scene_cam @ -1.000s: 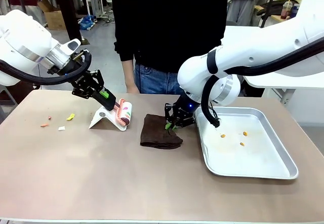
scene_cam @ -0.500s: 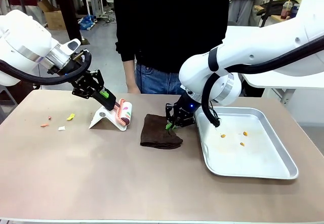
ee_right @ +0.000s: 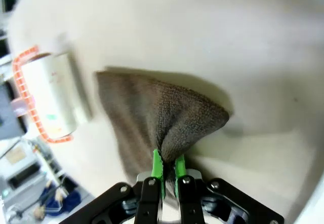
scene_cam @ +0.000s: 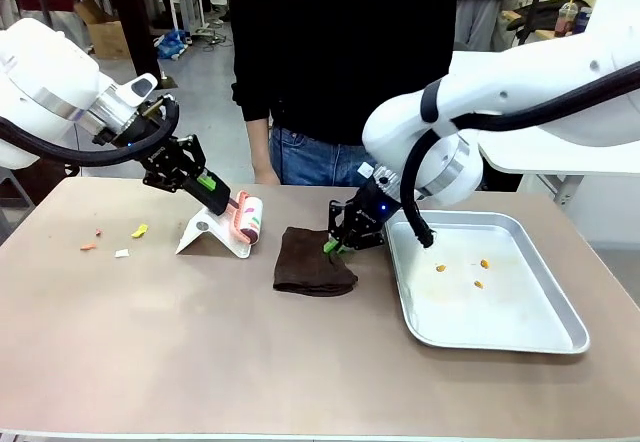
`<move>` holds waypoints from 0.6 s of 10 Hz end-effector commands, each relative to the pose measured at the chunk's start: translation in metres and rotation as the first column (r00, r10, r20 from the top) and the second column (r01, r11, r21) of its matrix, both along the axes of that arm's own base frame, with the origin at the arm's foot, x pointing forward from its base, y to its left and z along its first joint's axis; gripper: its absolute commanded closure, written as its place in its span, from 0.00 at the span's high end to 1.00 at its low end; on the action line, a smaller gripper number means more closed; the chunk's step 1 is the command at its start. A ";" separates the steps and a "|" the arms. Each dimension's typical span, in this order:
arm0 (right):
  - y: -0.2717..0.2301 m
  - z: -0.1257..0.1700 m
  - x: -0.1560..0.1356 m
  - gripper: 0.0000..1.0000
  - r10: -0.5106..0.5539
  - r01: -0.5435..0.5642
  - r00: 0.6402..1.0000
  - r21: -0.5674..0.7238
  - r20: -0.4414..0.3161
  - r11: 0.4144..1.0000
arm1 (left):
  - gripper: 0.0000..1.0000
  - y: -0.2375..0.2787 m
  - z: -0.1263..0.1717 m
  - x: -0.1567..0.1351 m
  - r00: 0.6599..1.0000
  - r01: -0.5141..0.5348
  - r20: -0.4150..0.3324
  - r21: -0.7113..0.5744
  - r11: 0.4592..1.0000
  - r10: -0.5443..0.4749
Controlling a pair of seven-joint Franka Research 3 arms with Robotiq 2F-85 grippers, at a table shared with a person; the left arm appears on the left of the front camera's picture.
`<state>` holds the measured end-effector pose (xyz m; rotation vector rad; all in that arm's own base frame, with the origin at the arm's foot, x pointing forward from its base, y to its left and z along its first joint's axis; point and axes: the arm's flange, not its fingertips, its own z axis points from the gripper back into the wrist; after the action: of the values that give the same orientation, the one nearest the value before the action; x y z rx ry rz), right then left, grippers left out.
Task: Clean the surface of the table.
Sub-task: Hold the Lint Roller with your left hand and the towel with your right hand.
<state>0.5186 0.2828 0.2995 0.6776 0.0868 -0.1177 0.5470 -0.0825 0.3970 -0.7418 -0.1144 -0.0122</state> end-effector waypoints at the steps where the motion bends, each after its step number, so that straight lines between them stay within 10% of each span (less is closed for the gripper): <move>1: -0.043 0.006 -0.014 0.00 0.097 -0.097 0.995 0.322 0.017 0.942 | 0.00 0.018 0.017 -0.015 0.992 0.125 0.005 -0.188 0.974 -0.127; 6: -0.097 0.018 -0.032 0.00 0.141 -0.212 0.977 0.682 0.159 0.700 | 0.00 0.088 0.054 -0.064 0.989 0.143 0.087 -0.430 0.892 -0.116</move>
<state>0.5000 0.1942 0.3123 1.3888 0.1069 0.1347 0.4970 -0.0064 0.4507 -1.1359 -0.1040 -0.1188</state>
